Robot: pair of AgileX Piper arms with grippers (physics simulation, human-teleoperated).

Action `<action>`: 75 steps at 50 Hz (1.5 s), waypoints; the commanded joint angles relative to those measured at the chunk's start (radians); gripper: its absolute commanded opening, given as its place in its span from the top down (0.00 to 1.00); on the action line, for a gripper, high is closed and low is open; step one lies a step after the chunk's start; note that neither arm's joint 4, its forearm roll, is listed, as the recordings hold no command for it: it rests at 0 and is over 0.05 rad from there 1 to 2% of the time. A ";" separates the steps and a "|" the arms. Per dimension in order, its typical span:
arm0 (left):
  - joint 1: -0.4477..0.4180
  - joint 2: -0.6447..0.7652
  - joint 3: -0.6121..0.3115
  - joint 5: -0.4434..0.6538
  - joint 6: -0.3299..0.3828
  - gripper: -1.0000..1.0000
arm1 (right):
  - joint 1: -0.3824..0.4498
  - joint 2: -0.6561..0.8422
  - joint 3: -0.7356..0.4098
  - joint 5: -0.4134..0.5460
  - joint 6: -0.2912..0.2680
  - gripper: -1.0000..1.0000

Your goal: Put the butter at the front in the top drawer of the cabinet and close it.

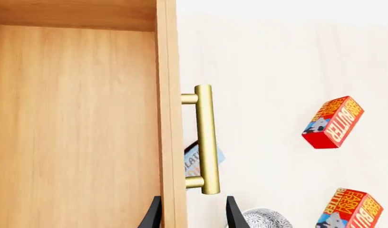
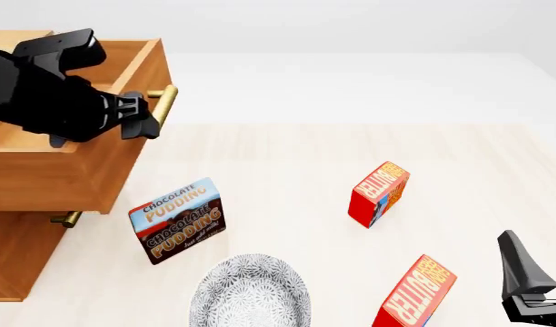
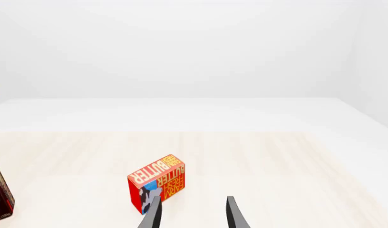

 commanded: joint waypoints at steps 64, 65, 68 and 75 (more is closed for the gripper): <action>-0.073 0.034 -0.285 0.229 0.115 0.00 | 0.000 -0.008 0.002 0.006 -0.001 0.00; -0.072 0.033 -0.291 0.235 0.119 0.00 | 0.000 -0.007 0.002 0.006 -0.001 0.00; -0.063 0.031 -0.299 0.252 0.132 0.00 | 0.000 -0.008 0.002 0.006 -0.001 0.00; -0.067 0.014 -0.339 0.290 0.161 0.00 | 0.000 -0.008 0.002 0.006 -0.001 0.00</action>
